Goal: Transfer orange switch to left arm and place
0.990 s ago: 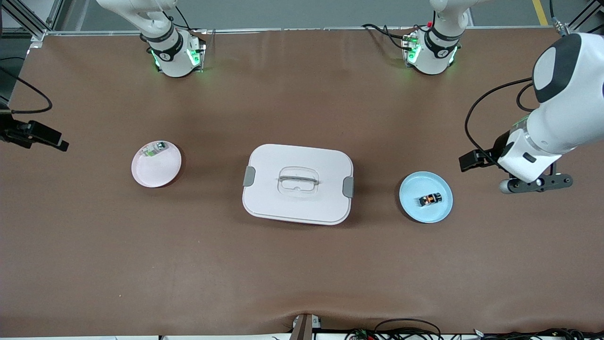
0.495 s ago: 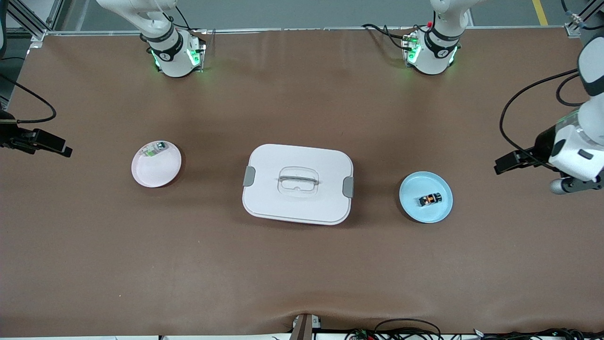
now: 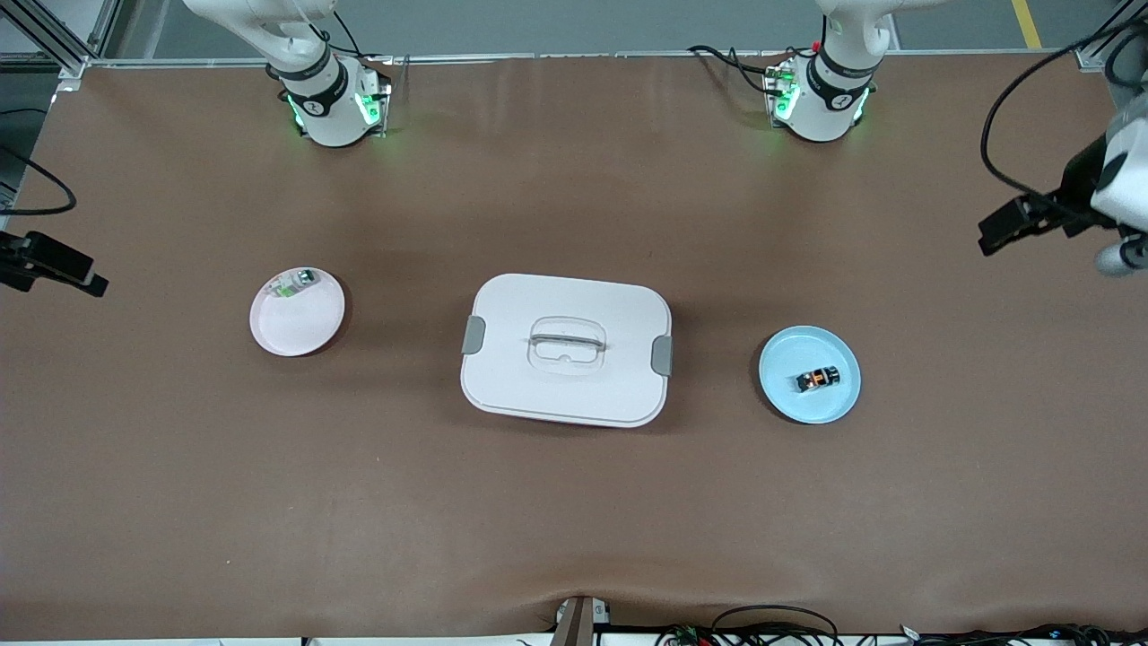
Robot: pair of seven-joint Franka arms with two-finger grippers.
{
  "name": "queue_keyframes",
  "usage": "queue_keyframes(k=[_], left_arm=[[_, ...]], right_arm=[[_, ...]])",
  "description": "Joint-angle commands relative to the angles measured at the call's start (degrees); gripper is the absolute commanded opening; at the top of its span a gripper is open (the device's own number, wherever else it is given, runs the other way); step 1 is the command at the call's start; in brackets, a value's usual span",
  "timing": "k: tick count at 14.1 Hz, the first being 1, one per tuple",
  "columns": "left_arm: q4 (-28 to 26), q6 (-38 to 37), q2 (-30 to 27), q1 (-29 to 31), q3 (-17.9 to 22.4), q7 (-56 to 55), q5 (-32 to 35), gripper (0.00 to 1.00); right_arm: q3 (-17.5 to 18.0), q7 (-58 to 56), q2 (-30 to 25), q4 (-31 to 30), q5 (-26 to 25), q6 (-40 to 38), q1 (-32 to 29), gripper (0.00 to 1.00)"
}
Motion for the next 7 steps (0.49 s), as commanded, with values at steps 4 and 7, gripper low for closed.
queue_keyframes(k=[4,7], left_arm=[[-2.9,-0.1,-4.3,-3.4,3.7,2.9,-1.4,1.00],[-2.7,0.6,-4.2,-5.1,6.4,5.3,-1.4,1.00]], right_arm=[[1.1,-0.4,0.0,2.0,-4.7,-3.3,-0.5,1.00],[1.1,0.0,0.0,2.0,-3.9,-2.5,-0.6,1.00]])
